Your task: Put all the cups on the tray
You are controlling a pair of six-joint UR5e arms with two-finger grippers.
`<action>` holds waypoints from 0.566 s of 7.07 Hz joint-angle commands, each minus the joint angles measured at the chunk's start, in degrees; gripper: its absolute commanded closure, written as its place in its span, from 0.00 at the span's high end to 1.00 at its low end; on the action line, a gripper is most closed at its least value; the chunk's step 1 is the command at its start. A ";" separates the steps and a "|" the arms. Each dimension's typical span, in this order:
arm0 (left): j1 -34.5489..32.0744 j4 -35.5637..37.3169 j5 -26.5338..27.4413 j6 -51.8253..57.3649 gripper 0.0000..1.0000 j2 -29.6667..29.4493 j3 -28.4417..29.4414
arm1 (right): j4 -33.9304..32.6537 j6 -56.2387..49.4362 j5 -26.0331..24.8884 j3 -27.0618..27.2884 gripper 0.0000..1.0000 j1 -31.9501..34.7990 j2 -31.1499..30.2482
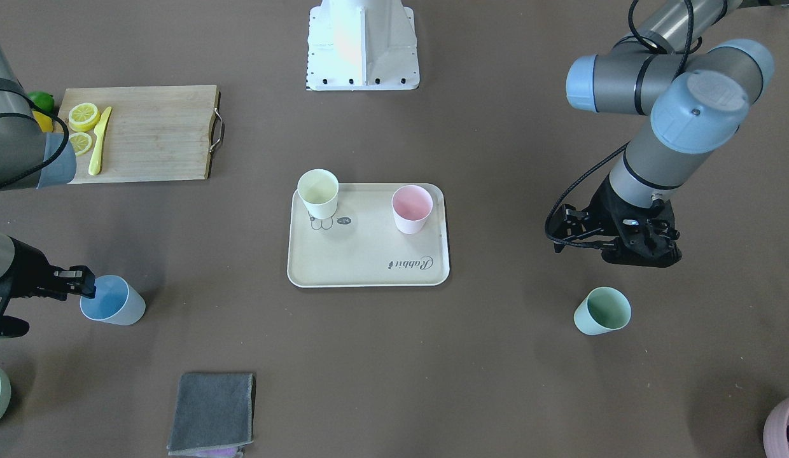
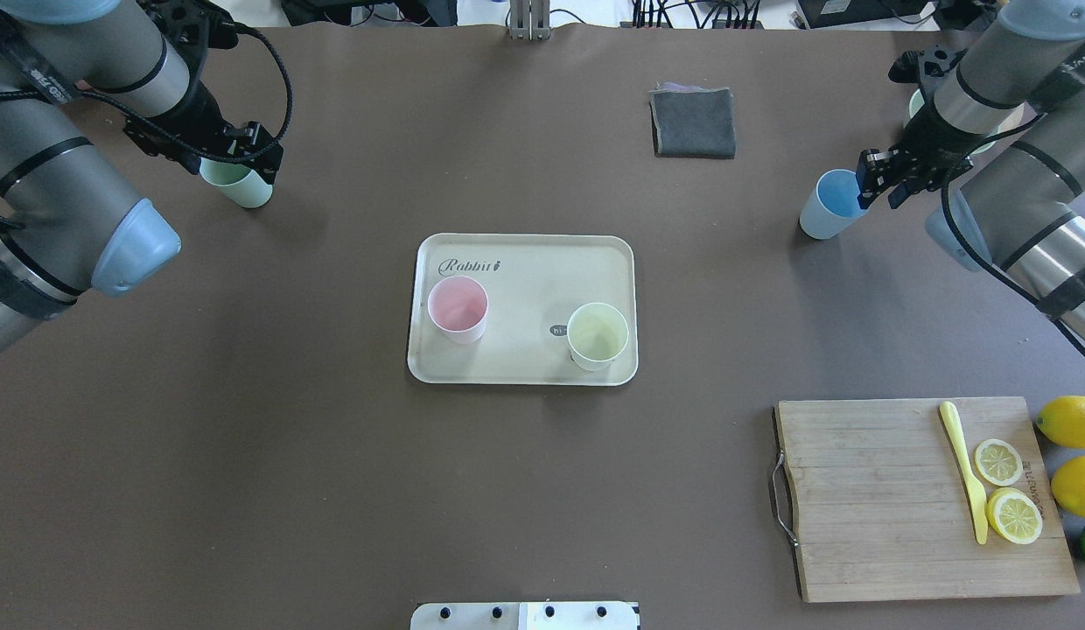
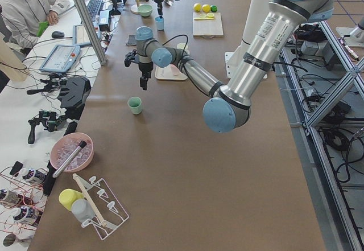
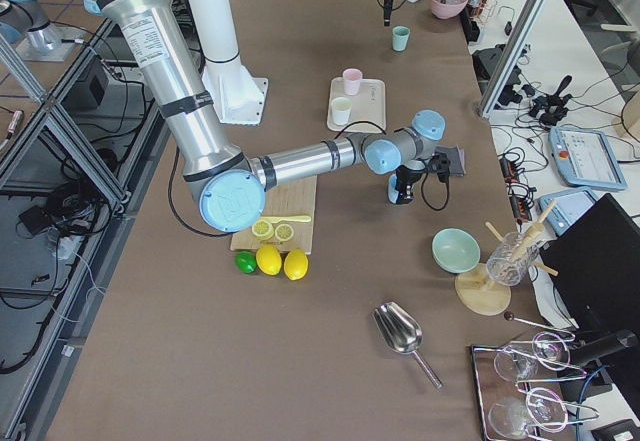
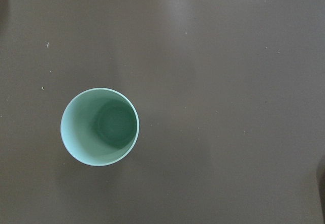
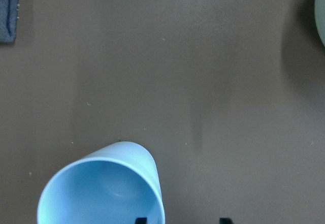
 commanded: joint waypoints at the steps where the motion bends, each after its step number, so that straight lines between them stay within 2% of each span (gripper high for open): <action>1: -2.89 -0.08 0.00 5.72 0.98 3.00 -0.09 | -0.42 1.65 0.27 -0.69 0.00 -0.44 1.88; 2: -4.75 -0.16 0.08 10.73 0.98 4.93 0.51 | -0.42 4.28 0.62 -0.78 0.00 -0.70 3.63; 4: -4.94 -0.95 0.08 11.92 0.98 5.04 4.63 | -0.68 8.85 3.59 -0.34 0.00 -1.14 7.06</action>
